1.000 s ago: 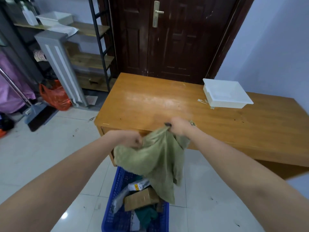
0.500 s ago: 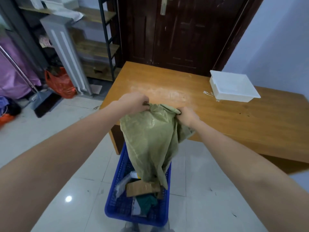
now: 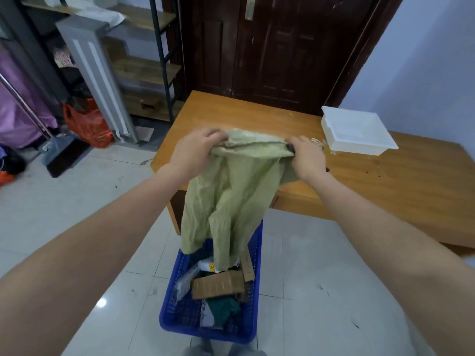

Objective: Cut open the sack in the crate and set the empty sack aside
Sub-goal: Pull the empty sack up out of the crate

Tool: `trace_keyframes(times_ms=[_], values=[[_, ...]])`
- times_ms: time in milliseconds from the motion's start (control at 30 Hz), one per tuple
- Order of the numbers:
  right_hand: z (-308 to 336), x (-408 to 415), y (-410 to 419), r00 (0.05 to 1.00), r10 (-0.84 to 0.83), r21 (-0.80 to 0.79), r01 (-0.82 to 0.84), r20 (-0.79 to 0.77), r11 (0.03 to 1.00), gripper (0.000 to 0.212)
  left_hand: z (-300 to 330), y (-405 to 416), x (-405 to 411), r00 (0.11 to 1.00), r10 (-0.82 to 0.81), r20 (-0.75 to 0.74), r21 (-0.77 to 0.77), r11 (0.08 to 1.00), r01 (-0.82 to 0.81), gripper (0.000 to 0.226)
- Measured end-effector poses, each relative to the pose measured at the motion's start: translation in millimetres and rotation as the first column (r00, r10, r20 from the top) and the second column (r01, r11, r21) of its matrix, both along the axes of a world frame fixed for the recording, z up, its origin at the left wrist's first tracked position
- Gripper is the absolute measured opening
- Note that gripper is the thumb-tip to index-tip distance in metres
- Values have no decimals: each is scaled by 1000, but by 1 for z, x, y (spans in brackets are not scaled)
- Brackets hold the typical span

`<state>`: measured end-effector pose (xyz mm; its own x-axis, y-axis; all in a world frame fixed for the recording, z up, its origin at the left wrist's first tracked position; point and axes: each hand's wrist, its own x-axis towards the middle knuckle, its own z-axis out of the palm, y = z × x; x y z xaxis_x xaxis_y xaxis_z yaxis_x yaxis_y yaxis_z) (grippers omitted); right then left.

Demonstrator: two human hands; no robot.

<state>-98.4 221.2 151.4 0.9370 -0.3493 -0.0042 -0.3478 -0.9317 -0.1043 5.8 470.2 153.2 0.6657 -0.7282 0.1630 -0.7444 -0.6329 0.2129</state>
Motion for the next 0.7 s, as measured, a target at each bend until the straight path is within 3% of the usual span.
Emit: trace_keyframes(times_ms=[33, 67, 100, 133, 233, 300, 367, 400, 433, 500, 567, 700], values=[[-6, -5, 7, 969, 81, 24, -77, -233, 997, 41, -4, -1, -9, 972, -8, -233, 286, 955, 77, 43], [-15, -11, 13, 875, 143, 88, -115, -462, 989, 37, -10, -2, -15, 905, 41, -423, 499, 845, 194, 40], [-23, -15, 18, 826, 157, 110, -116, -542, 987, 34, -14, -2, -17, 871, 69, -487, 570, 781, 257, 40], [-28, -16, 20, 840, 126, 98, -87, -527, 991, 35, -15, -2, -18, 889, 54, -455, 579, 776, 250, 42], [-31, -13, 19, 958, 10, 150, 34, -286, 988, 46, -12, 2, -11, 974, 49, -223, 460, 886, 61, 45], [-28, -18, 20, 977, -40, 236, 91, -211, 968, 41, -15, 6, -5, 954, 129, -271, 329, 944, -34, 44], [-25, -22, 26, 988, -88, 359, 128, -125, 924, 20, -17, 9, -2, 855, 206, -477, 109, 979, -175, 46], [-22, -21, 32, 990, -128, 479, 144, -66, 866, 19, -16, 9, -4, 785, 203, -585, -1, 968, -251, 43], [-17, -22, 42, 983, -183, 629, 156, -22, 762, 19, -13, 6, -7, 714, 173, -678, -94, 943, -318, 37], [-5, -24, 65, 955, -298, 882, 133, 9, 452, 18, -5, -6, -19, 572, 59, -818, -249, 860, -445, 27], [3, -20, 84, 951, -310, 964, 61, 23, 259, 20, 9, -24, -37, 408, -113, -906, -341, 766, -545, 21], [16, -12, 94, 945, -313, 976, -30, 97, 213, 4, 37, -44, -52, 282, -343, -896, -444, 698, -562, 26]])
